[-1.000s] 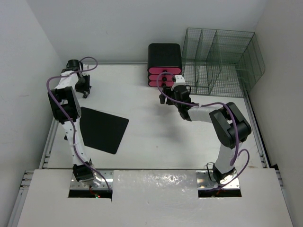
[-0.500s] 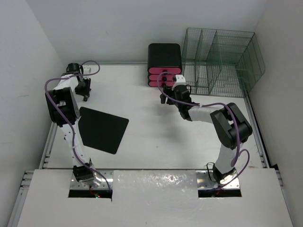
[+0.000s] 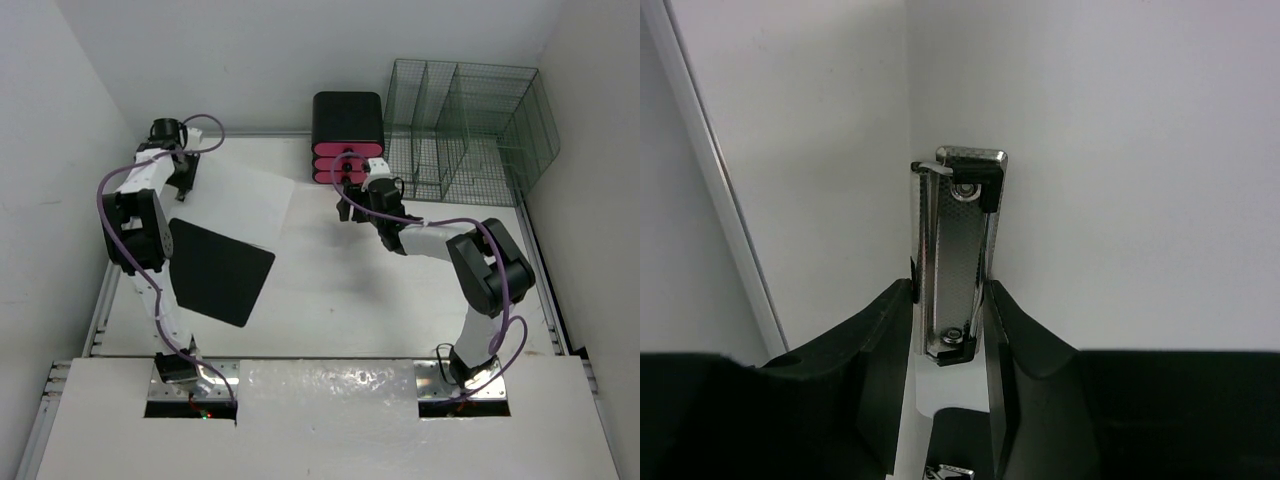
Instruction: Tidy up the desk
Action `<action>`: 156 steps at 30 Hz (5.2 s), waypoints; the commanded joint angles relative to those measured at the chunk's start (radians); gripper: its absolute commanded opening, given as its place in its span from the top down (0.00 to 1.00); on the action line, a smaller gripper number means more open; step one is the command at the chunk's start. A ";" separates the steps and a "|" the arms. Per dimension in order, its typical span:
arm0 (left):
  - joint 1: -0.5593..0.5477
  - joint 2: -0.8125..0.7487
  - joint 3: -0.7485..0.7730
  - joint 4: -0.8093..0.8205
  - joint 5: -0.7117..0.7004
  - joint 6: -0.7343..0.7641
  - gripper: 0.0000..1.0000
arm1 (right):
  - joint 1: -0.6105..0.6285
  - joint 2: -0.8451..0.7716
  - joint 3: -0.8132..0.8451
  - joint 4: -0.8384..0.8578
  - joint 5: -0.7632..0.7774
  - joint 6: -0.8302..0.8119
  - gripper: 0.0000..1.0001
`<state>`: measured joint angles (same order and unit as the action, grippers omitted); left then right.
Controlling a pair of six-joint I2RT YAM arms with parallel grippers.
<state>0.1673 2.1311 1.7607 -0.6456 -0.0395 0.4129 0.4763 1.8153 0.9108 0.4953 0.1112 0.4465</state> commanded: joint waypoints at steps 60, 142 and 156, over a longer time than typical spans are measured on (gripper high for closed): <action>-0.324 -0.573 -0.164 -0.052 0.219 0.408 1.00 | 0.096 0.263 0.671 -0.135 -0.835 -0.055 0.46; -0.101 -0.563 -0.282 0.096 0.056 -0.006 0.00 | -0.246 -0.182 0.560 0.178 0.245 -0.419 1.00; -0.101 -0.507 -0.265 0.084 0.009 -0.002 0.00 | -0.252 0.163 0.660 0.526 0.229 -0.542 1.00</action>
<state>0.0669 1.6066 1.4769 -0.5941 -0.0055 0.4137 0.2287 1.9572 1.5013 0.8318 0.3576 -0.0608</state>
